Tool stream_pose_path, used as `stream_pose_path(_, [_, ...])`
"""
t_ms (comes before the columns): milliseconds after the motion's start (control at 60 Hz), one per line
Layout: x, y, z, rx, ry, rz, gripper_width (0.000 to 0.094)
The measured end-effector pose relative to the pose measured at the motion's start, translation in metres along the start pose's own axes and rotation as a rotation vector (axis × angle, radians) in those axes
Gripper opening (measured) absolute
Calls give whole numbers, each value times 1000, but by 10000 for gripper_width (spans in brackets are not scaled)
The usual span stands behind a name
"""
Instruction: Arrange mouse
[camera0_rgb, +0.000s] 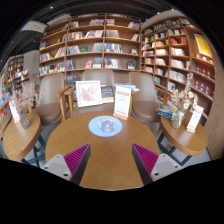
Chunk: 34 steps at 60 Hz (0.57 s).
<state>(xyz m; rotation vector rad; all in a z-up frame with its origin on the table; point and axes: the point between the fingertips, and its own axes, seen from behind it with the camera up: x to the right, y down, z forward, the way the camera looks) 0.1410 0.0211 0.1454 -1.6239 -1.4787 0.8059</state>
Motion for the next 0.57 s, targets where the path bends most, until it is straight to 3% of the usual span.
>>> stream_pose_path(267, [9, 51, -76, -12, -8, -8, 850])
stream_pose_path(567, [16, 47, -101, 42, 8, -44, 853])
